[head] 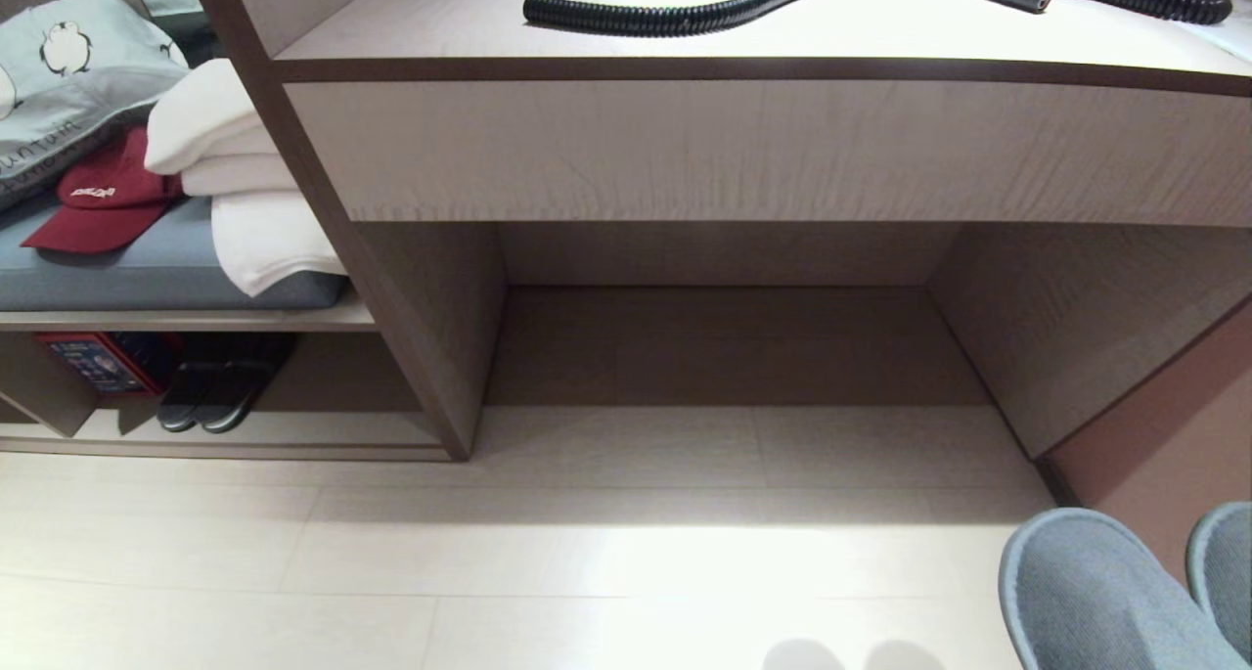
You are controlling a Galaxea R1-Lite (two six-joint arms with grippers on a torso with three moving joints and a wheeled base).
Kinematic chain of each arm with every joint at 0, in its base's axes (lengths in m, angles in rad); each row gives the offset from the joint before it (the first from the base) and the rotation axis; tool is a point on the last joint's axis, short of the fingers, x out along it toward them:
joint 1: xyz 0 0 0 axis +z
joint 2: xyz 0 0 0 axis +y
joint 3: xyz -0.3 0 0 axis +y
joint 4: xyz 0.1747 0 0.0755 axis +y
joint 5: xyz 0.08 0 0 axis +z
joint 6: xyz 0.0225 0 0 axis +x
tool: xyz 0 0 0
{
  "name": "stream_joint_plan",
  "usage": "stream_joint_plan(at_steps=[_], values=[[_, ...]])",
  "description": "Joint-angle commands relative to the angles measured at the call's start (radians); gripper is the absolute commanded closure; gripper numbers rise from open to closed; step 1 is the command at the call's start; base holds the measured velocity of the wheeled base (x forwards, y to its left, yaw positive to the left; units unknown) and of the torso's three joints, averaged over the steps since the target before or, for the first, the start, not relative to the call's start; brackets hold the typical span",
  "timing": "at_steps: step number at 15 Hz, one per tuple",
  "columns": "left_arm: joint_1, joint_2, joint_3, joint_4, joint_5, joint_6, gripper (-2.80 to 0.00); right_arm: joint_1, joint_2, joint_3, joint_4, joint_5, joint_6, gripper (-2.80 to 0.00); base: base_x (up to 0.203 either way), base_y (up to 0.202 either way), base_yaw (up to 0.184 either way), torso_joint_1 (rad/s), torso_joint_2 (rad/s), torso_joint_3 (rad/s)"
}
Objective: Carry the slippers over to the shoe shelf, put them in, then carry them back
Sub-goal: Place the slippers on the floor
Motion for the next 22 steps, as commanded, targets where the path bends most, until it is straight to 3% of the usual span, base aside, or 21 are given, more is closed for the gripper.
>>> stream_joint_plan(at_steps=[1, 22], values=[[0.000, 0.001, 0.002, 0.000, 0.000, -0.002, 0.00, 0.000, 0.001, 0.000, -0.001, 0.003, -0.005, 0.00, 0.000, 0.000, 0.000, 0.007, 0.00, -0.201], [0.000, 0.001, 0.002, 0.001, 0.000, -0.002, 0.00, 0.000, 0.001, 0.000, -0.001, 0.004, -0.007, 0.00, 0.000, 0.000, 0.000, 0.002, 0.00, -0.196]])
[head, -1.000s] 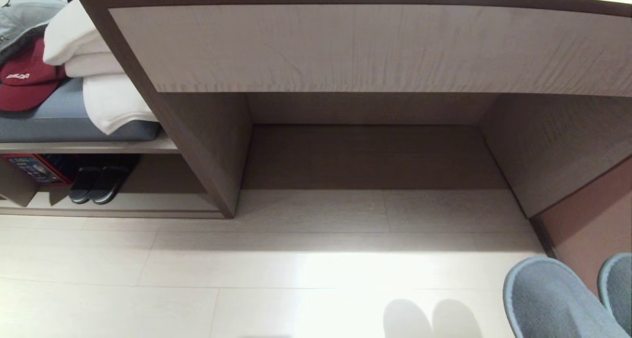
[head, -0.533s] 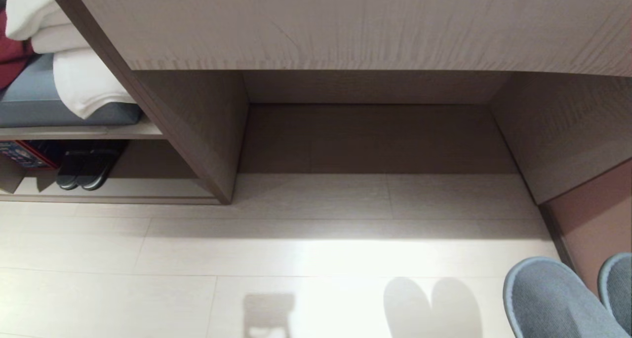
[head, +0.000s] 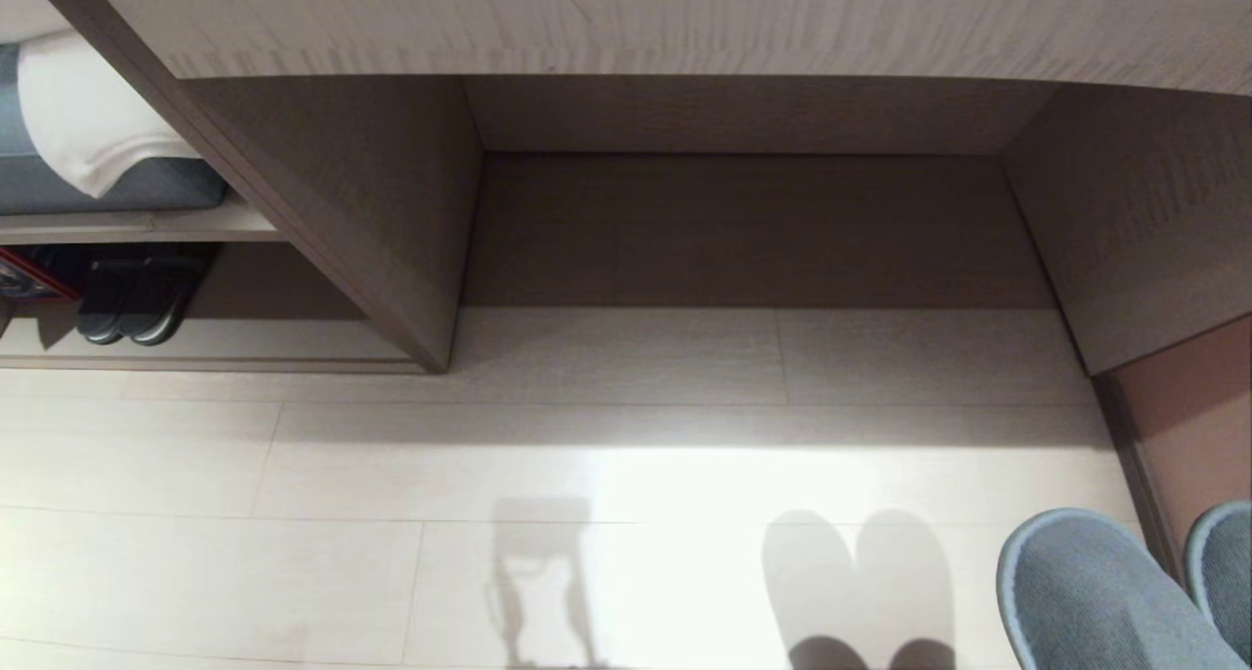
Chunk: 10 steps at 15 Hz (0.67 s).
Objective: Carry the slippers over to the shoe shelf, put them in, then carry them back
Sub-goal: Place the slippers on the floor
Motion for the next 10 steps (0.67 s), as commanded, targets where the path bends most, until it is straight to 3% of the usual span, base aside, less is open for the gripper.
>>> stream_joint_plan(at_steps=[1, 10], values=[[0.000, 0.001, 0.002, -0.001, 0.000, 0.000, 0.00, 0.000, 0.001, 0.000, 0.001, 0.000, 0.000, 0.00, 0.000, 0.000, 0.000, -0.001, 0.00, -0.190], [0.000, 0.001, 0.002, -0.001, 0.000, 0.000, 0.00, 0.000, 0.001, 0.000, 0.001, -0.002, 0.003, 0.00, 0.000, 0.000, 0.000, 0.004, 0.00, -0.197]])
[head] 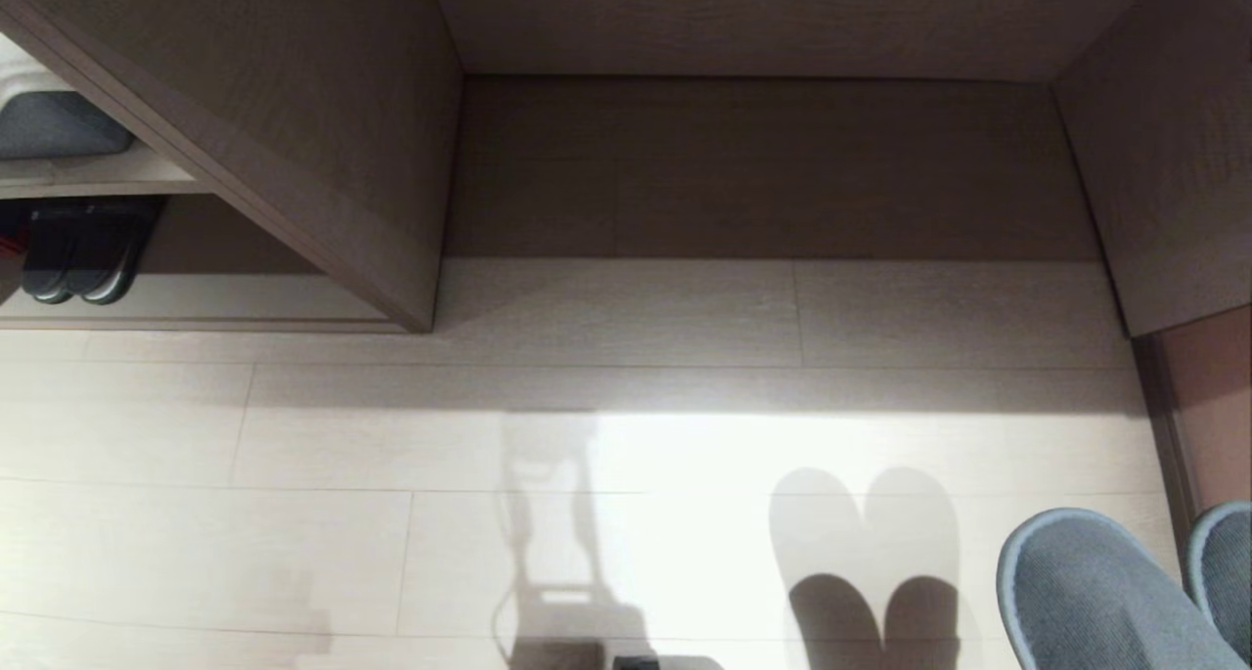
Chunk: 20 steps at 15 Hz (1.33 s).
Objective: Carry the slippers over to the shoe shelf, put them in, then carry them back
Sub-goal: Place the slippers on the floor
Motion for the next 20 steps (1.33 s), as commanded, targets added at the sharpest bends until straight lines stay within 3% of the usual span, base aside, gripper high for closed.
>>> stream_joint_plan(at_steps=[1, 20], values=[[0.000, 0.001, 0.002, -0.001, 0.001, 0.000, 0.00, 0.000, 0.001, 0.000, 0.001, 0.000, 0.000, 0.00, 0.000, 0.000, 0.000, -0.003, 0.00, -0.193], [0.000, 0.001, 0.002, -0.001, 0.001, -0.004, 0.00, 0.000, 0.002, 0.000, 0.001, 0.000, -0.005, 0.00, 0.000, 0.000, 0.000, 0.003, 0.00, -0.196]])
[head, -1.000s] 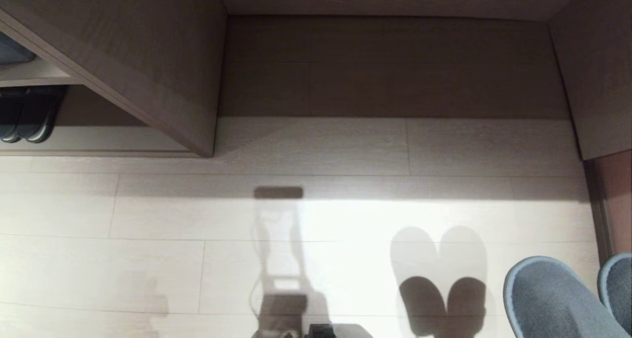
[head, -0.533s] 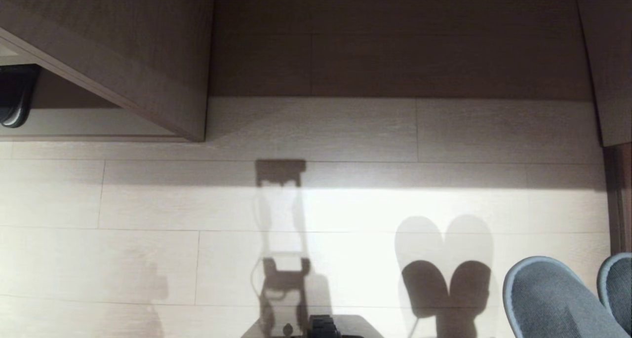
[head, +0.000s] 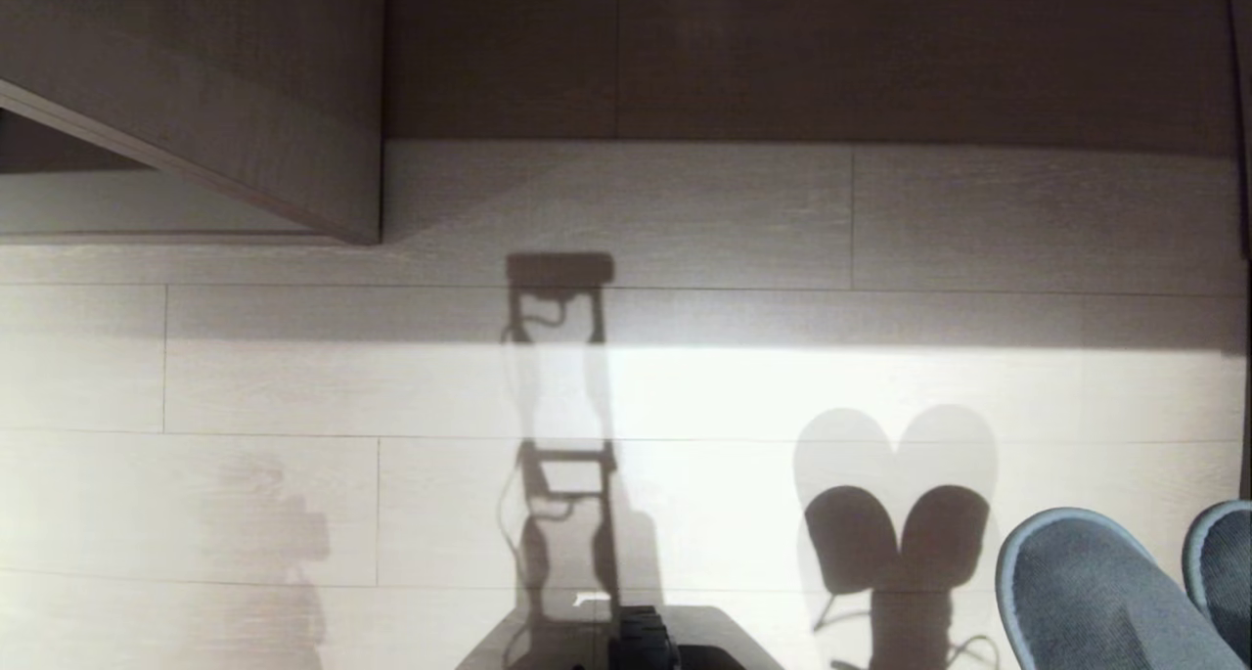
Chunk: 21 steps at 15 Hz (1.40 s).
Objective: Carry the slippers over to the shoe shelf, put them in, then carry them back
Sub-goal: Place the slippers on the floor
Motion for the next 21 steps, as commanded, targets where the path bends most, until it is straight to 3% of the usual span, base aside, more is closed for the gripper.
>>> stream_joint_plan(at_steps=[1, 15, 21], values=[[0.000, 0.001, 0.002, 0.002, -0.001, 0.000, 0.00, 0.000, 0.000, 0.000, 0.000, 0.001, -0.001, 0.00, 0.000, 0.000, 0.000, 0.004, 0.00, -0.196], [0.000, 0.001, 0.002, 0.000, 0.001, 0.000, 0.00, 0.000, 0.000, 0.000, 0.000, 0.001, 0.002, 0.00, 0.000, 0.000, 0.000, 0.003, 0.00, -0.193], [0.000, 0.001, 0.002, 0.000, -0.001, 0.000, 0.00, 0.000, 0.000, -0.011, -0.007, 0.002, 0.004, 0.00, 0.000, 0.000, 0.000, 0.001, 0.00, -0.026]])
